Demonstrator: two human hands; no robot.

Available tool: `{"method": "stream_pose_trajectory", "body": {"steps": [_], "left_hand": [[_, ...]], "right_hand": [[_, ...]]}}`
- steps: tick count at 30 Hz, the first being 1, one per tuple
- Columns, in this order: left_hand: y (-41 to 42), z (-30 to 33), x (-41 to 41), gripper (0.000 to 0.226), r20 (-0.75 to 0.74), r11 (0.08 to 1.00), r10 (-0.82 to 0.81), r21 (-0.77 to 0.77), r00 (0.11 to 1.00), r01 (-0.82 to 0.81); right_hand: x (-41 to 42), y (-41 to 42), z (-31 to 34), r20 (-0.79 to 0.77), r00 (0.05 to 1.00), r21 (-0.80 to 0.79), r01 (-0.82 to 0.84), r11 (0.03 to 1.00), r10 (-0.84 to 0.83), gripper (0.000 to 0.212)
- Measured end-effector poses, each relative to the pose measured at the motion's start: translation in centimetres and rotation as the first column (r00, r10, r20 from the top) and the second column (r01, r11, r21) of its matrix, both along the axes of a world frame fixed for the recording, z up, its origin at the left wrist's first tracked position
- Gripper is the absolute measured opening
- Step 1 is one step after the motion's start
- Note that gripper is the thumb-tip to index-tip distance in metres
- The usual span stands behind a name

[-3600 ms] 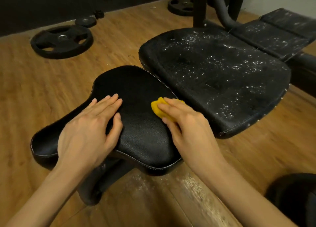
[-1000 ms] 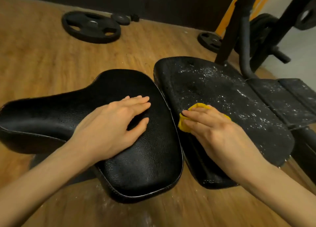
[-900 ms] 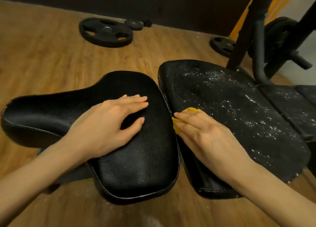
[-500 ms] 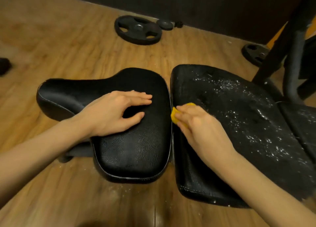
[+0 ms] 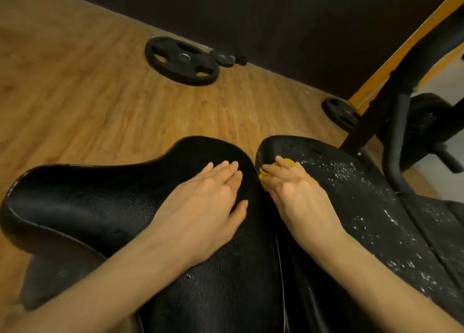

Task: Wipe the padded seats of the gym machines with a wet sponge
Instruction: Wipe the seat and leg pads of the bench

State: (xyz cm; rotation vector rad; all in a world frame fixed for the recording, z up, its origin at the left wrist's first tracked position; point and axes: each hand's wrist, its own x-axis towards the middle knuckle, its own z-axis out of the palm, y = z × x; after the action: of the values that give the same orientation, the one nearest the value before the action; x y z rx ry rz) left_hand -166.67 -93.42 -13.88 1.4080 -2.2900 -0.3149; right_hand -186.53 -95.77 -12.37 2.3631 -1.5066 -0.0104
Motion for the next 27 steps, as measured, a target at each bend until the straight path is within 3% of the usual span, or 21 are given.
{"method": "stream_pose_trajectory", "body": {"steps": [4, 7, 12, 14, 18, 23, 25, 27], "left_hand": [[-0.4, -0.6, 0.1, 0.055, -0.012, 1.0, 0.005, 0.016, 1.0, -0.004], [-0.4, -0.7, -0.1, 0.058, -0.083, 0.999, -0.014, 0.037, 0.996, 0.017], [-0.6, -1.3, -0.2, 0.057, -0.11, 1.0, -0.006, 0.029, 0.994, 0.009], [-0.7, -1.3, -0.2, 0.058, -0.096, 0.999, -0.005, 0.036, 0.995, 0.008], [-0.5, -1.1, -0.1, 0.058, -0.067, 0.999, -0.004, 0.032, 0.998, 0.006], [-0.6, -1.3, -0.2, 0.059, -0.026, 1.0, 0.013, 0.004, 1.0, -0.013], [-0.5, -1.3, -0.3, 0.06, -0.008, 1.0, 0.024, -0.019, 1.0, -0.025], [-0.4, -1.2, -0.2, 0.06, 0.0, 0.999, 0.027, -0.033, 1.0, -0.027]], "right_hand": [[3.9, -6.6, 1.1, -0.264, 0.961, 0.152, 0.131, 0.98, -0.087, 0.027], [4.6, -6.6, 1.6, -0.388, 0.917, 0.194, 0.179, 0.964, -0.093, 0.028], [1.2, -0.1, 2.4, -0.122, 0.991, 0.137, -0.035, 0.99, 0.052, 0.034], [2.0, -3.0, 2.4, -0.111, 0.994, 0.165, 0.017, 0.986, 0.001, 0.026], [3.9, -8.5, 1.1, -0.238, 0.964, 0.193, 0.169, 0.967, -0.121, 0.019], [1.1, 0.2, 0.7, 0.062, 0.998, 0.138, 0.014, 0.99, -0.022, 0.034], [1.1, -1.5, 1.3, 0.022, 1.0, 0.146, 0.011, 0.989, -0.014, 0.033], [2.9, -5.6, 1.4, -0.132, 0.99, 0.176, 0.08, 0.981, -0.057, 0.026]]}}
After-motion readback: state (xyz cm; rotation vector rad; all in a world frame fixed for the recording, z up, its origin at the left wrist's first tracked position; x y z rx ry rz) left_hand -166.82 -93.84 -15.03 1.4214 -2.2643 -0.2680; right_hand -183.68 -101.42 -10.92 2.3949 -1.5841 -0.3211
